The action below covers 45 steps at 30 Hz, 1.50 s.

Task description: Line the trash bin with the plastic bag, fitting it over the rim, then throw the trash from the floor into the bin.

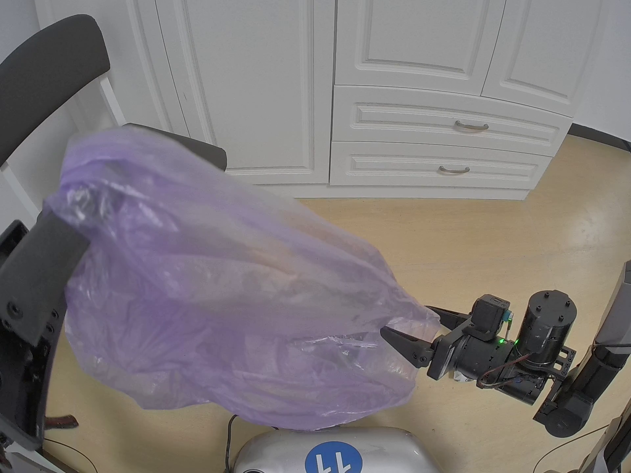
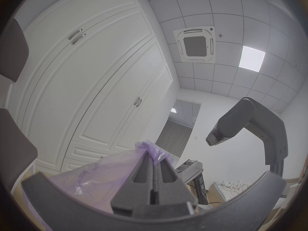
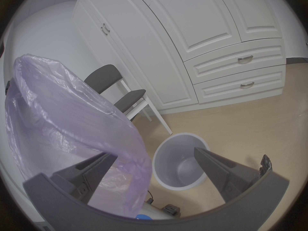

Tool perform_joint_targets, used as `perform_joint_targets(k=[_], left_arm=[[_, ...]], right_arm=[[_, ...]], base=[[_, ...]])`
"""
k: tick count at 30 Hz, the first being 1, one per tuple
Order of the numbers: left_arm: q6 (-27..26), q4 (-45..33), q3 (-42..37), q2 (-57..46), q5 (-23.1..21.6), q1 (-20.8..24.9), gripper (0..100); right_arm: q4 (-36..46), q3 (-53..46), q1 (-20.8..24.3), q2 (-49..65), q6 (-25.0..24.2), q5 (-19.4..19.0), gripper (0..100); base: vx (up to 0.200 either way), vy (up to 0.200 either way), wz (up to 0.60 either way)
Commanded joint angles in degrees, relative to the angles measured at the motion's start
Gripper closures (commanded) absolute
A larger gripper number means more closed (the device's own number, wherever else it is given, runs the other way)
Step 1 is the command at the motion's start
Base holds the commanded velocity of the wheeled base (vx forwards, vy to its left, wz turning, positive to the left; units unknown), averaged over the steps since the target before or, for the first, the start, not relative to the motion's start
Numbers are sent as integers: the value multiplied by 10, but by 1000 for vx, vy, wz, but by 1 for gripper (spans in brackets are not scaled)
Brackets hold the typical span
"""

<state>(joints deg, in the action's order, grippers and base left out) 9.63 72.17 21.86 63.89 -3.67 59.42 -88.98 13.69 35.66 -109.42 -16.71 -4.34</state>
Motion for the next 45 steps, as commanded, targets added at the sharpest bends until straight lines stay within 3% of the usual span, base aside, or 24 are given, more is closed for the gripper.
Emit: perform_joint_targets(k=[1,8,21,22,34,35,39,41,45], left_arm=[[-1,3,-2,6,-1,3,100],[-3,3,-9,7,-1,0,100],[-3,3,-8,7,-1,0,100],[-2,3,-8,8,-1,0,100],[0,-7,-22,19,-5,-15,100],[0,-10,-22,21,-8,-25,100],[-17,-77,-14,38,-59,-152,100],[-16,-117,-2,39,-81,-185,100],[-15,-214,24,39,-86,-211,100]], right_arm=[[-10,7,-3,5,0,4,0],[-10,-13,-31,47,16,-5,0],[-10,-23,-36,31,28,-14,0],[-10,-22,-35,27,28,-15,100],[-10,-9,-38,32,24,-13,100],[-10,-8,-43,36,24,-13,100],[-10,15,-78,66,24,-13,100],[1,33,-96,88,23,-12,100],[169,91,-113,175,19,-1,100]], base=[[0,0,0],[0,0,0],[0,0,0],[0,0,0],[0,0,0],[0,0,0],[0,0,0],[0,0,0],[0,0,0]])
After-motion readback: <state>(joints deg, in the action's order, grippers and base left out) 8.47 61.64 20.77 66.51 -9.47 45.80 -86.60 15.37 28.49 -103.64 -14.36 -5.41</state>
